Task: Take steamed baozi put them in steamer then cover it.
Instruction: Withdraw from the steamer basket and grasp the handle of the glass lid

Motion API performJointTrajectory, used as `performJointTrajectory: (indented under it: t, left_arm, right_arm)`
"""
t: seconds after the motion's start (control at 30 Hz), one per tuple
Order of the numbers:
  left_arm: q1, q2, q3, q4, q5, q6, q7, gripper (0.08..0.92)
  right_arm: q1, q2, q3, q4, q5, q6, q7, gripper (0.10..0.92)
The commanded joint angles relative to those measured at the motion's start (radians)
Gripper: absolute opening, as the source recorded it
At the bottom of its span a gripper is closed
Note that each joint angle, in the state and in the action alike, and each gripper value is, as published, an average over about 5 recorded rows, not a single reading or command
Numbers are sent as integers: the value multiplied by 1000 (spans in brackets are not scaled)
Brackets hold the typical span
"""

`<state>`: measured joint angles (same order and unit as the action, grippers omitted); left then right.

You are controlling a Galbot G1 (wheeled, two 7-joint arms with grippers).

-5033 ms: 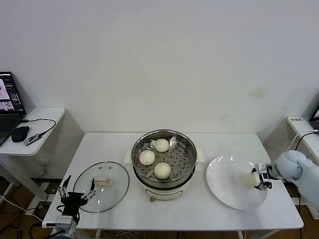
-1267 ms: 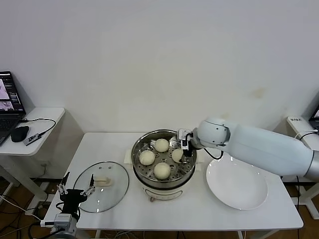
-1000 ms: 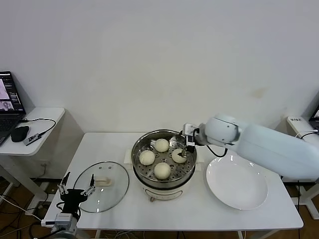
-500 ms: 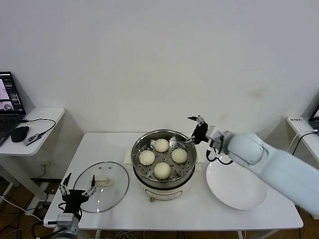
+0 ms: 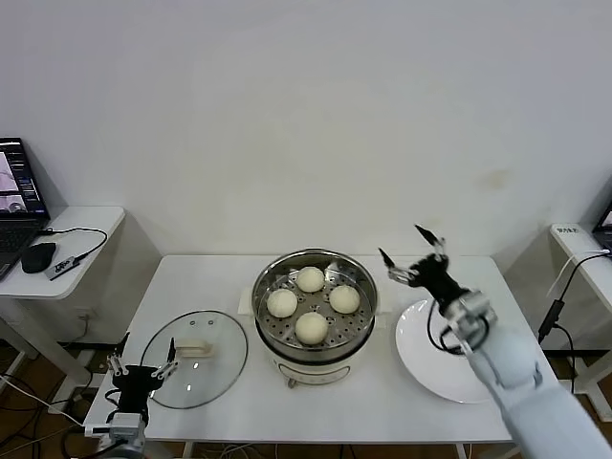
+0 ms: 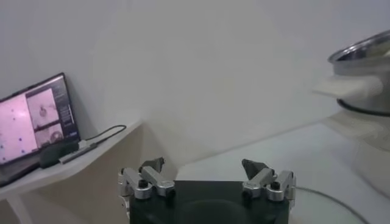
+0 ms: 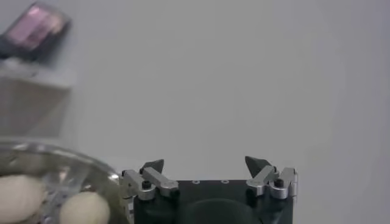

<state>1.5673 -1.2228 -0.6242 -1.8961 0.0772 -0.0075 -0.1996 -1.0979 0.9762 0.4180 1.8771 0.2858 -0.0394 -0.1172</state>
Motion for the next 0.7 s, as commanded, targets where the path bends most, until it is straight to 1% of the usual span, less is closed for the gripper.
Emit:
performJointTrajectory:
  t: [0.03,0.23,0.33,0.5,0.7]
  left_arm:
    - [7,7,-28,78,421,-91,-48,823]
    - [34,38,-110,119,868,-144,-40,823]
    - [41,56,-133,119,1027,-164,-29,823]
    - [18,77,-101,141,1157,-185,-24,823]
    - [-13,92,-39,161,1193,-185,5,823]
  right_arm:
    - [-483,380,483,2,-111,131,-124,823]
    - [-544,456,517,13,-145,120,-145,823]
    - [-547,469,519,13,-162,124,-142,823]
    - [-544,477,519,0,-182,138,-137,823]
    - [-553,481,522,-6,-188,148,-132,823]
